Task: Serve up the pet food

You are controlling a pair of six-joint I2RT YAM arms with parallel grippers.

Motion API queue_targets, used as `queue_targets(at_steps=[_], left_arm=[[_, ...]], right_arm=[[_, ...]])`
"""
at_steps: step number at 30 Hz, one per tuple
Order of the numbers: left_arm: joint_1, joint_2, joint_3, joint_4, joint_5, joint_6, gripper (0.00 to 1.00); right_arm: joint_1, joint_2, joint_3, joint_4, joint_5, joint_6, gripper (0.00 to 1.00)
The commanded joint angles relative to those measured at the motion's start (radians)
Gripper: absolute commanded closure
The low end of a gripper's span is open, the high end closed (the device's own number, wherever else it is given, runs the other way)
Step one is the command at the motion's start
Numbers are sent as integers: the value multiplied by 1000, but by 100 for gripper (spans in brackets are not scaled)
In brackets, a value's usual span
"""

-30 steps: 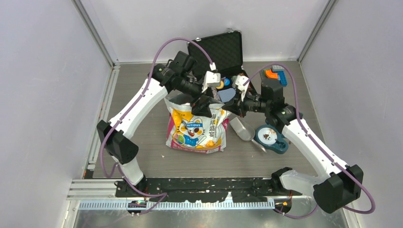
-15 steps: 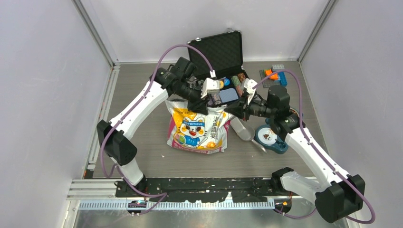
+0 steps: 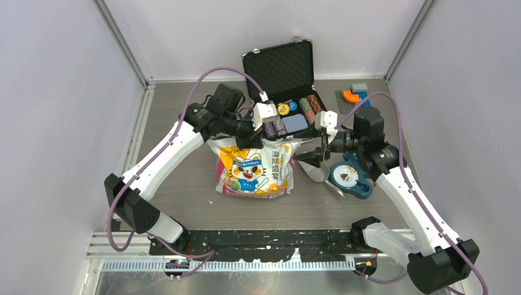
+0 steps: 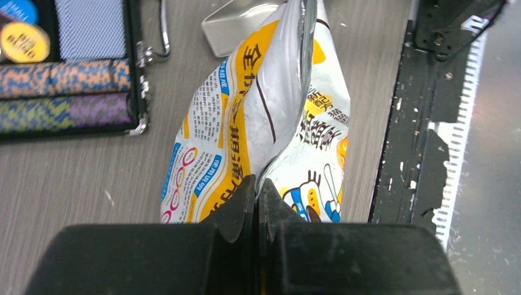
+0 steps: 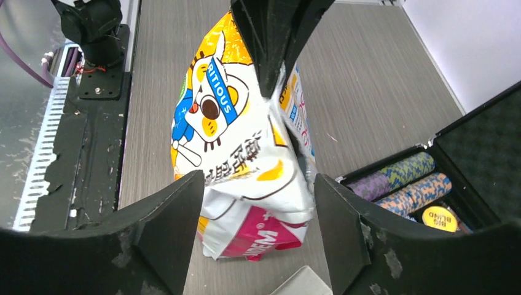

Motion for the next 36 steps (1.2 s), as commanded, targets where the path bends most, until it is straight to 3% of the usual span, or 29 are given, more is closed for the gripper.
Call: queue_targets(at_steps=[1,4,8,11,28,30,36], left_arm=[[-13,-166,-42,210,-136,-150,100],[-49,-202,-76,250,-209,-164,100],[-62,-229,-120,273,-146,-134,100],[-72,-238,-136,288,-134,-125,100],[-90,-253,-219,455,-228,-142,98],[-91,-253,-229,474,-228,-145,98],[-92,-234,-229,482,-269,-142,99]], right_arm=[[62,-21,1,39,74,-34,24],[109,-21,-17,103,102,-19,21],[133,-1,-35,247,90,-37,19],[135,61,4,246,109,-62,18],[137,414,404,-316,-65,-489,20],[138,445,429,-333,-68,-489,24],[138,526,488,-313,-100,-428,48]])
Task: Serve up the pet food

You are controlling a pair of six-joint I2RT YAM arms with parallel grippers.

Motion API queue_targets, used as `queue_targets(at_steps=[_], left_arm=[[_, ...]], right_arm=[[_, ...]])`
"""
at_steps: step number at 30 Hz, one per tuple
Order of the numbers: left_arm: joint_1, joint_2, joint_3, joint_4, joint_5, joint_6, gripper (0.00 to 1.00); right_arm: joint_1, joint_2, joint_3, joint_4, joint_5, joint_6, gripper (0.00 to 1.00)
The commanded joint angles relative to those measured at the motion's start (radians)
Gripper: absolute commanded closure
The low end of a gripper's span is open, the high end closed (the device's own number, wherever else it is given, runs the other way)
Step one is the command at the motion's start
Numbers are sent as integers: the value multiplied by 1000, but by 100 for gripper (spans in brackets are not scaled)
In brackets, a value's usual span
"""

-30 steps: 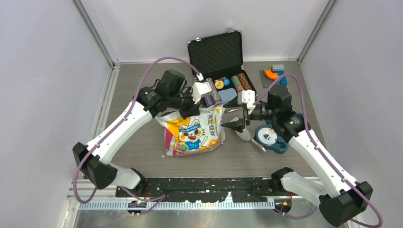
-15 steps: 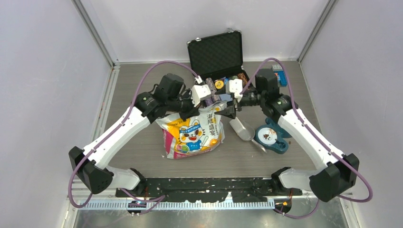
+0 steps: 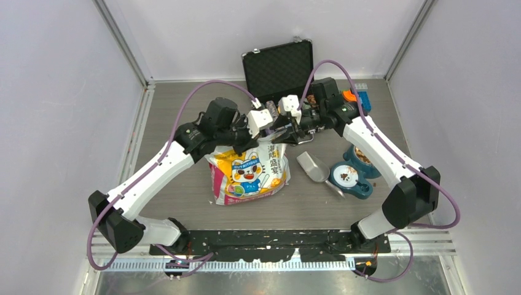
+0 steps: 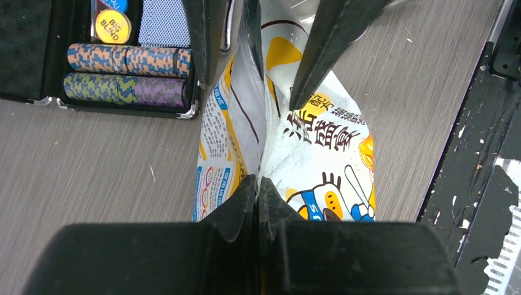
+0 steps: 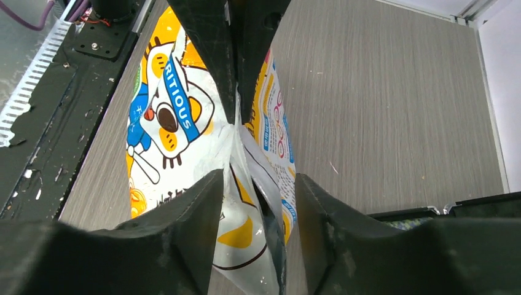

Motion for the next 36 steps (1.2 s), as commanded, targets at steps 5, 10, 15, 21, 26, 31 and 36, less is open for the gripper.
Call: queue_targets(at_steps=[5,10,15,21,26,31,36], left_arm=[[-15,-21,33,215,-21,-20,96],[-15,-17,31,213,-34,-17,33],[-15,17,39,198,-47,-15,26],[4,48,41,205,-40,-34,36],[41,64,44,215,62,-55,84],[66,45,21,244,56,-113,100],[69,-18,-40,289,39,-114,100]], right_arm=[[7,46,91,-9,-40,62,92],[12,16,78,-35,-40,17,95],[14,-46,36,-14,-51,-4,95],[16,-84,10,-96,-68,-120,95],[15,-89,25,-185,-97,-195,95],[14,-109,1,-104,-43,-92,95],[14,-192,-116,189,176,156,69]])
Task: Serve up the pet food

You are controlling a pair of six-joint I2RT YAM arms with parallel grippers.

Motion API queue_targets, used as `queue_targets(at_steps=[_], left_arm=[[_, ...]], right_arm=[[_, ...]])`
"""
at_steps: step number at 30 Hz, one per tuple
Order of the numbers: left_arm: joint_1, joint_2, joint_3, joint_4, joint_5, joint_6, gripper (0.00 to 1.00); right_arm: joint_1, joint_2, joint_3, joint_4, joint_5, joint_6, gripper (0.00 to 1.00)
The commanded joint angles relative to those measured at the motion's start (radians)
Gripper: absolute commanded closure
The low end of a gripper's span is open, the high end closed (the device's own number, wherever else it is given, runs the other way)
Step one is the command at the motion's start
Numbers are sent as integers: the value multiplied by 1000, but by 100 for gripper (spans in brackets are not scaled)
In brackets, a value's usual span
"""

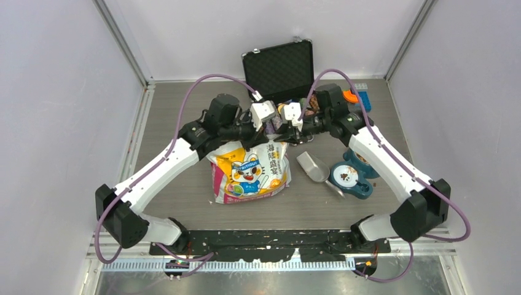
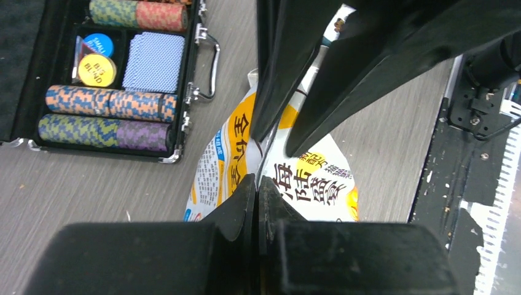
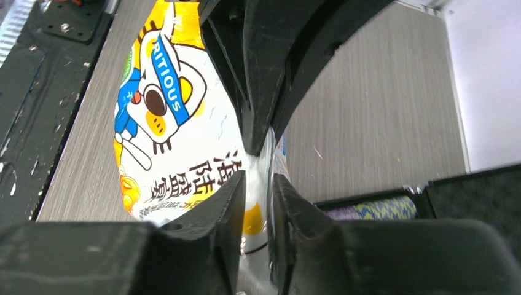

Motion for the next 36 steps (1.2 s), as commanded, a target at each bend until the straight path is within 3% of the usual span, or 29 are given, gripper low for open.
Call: queue_targets(at_steps=[1,3,7,15,17,19,20,22,30,32,33,36], left_arm=[[41,-90,-47,141,-62,-1,100],[40,-113,-75,157,-33,17,100],[41,-144,-109,182,10,30,100],[41,-161,-123,194,68,40,100],[40,-162,-125,197,74,36,100],[40,-163,-127,200,70,31,100],[41,-164,-129,202,66,29,100],[40,-167,-132,204,50,27,100],[40,-195,-147,218,-99,21,100],[41,-196,-148,223,-58,30,100],[40,-194,-145,222,-27,33,100],[40,-185,-135,219,41,33,100]], right_arm=[[-2,-137,-66,181,114,187,66],[-2,-145,-74,167,126,178,55],[-1,-123,-50,43,94,111,47],[0,-86,-29,73,77,166,47],[0,-86,-31,99,65,187,53],[0,-87,-29,103,49,186,67],[0,-87,-27,89,44,179,80],[0,-87,-20,66,43,170,93],[-1,-110,3,12,67,171,95],[-1,-127,-22,36,59,172,87],[0,-134,-31,54,52,169,68],[0,-140,-55,66,26,157,56]])
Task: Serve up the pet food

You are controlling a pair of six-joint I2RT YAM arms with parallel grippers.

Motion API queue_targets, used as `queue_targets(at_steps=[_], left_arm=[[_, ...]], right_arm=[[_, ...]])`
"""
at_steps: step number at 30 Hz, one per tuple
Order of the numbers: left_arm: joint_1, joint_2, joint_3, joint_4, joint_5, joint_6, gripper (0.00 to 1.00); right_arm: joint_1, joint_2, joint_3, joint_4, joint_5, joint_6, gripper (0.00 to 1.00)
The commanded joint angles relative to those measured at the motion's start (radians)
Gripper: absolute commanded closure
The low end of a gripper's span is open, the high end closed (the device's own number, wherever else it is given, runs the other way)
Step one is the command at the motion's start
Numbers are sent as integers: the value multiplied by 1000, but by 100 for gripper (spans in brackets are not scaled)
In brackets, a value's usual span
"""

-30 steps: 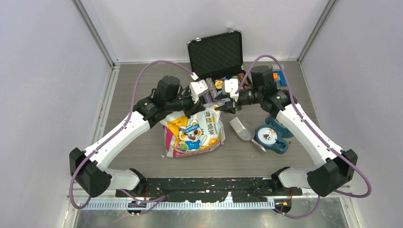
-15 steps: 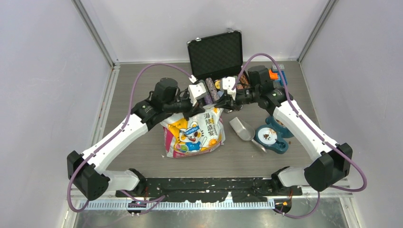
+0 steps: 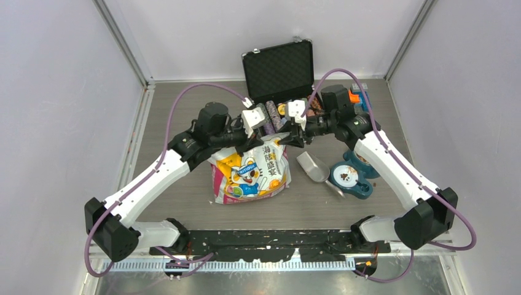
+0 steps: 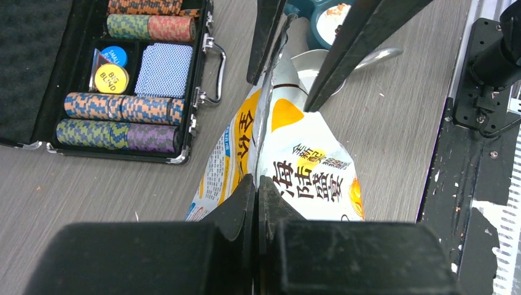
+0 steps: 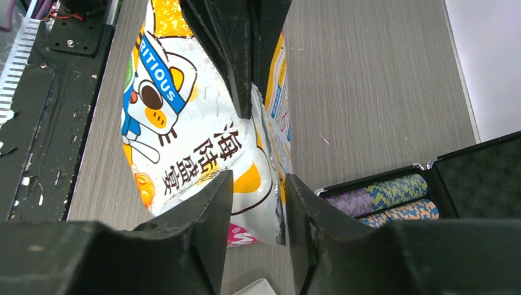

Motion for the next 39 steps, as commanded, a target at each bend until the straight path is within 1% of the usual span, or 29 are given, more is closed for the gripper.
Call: queue_targets(at_steps=[1,3,5,7,10,12,13,15,17,18,19,20,21,22,24,26,29,31,32,34,36,37,39], left_arm=[[19,-47,28,100,39,17,100],[19,-42,31,100,47,17,100],[19,-37,32,101,63,16,100],[19,-33,34,104,81,7,100],[19,-28,39,107,118,-1,100],[18,-23,42,113,145,-6,100],[18,-22,44,114,149,-9,100],[18,-22,46,114,146,-13,100],[19,-25,43,114,147,-15,100],[18,-26,43,114,148,-15,100],[19,-28,41,113,150,-15,100],[19,-30,40,113,150,-15,100],[18,-30,38,112,150,-15,100],[18,-30,38,113,150,-17,100],[18,-29,39,112,149,-18,100],[18,-29,38,109,139,-18,100],[17,-38,32,103,95,-10,100],[19,-49,28,91,51,6,100],[18,-55,23,85,28,17,100],[19,-66,13,82,-32,32,100],[19,-80,-3,86,-101,45,100],[18,-88,-21,107,-136,48,100],[33,-103,-56,153,-153,49,100]], right_arm=[[5,-56,-5,4,-49,-11,53],[5,-51,-6,-19,-32,-35,46],[5,-44,-6,-19,-48,-40,43],[5,-29,-1,0,-96,-19,42],[9,4,-8,111,-184,71,41],[17,29,-5,156,-237,100,42],[25,39,0,161,-251,108,45],[40,62,20,159,-247,110,47],[50,86,30,156,-233,108,52],[54,90,36,152,-226,107,57],[54,99,41,147,-224,107,60],[54,102,50,133,-221,104,68],[54,107,56,129,-220,101,72],[54,108,58,128,-220,101,81],[54,106,54,145,-218,115,93],[54,97,48,145,-210,115,95],[54,68,33,126,-166,98,95],[51,45,25,116,-86,97,95],[43,38,22,112,-14,97,95],[21,20,21,69,74,84,94],[-16,7,43,-41,111,31,95],[-47,4,63,-136,133,15,95],[-106,-16,59,-214,154,-15,95]])
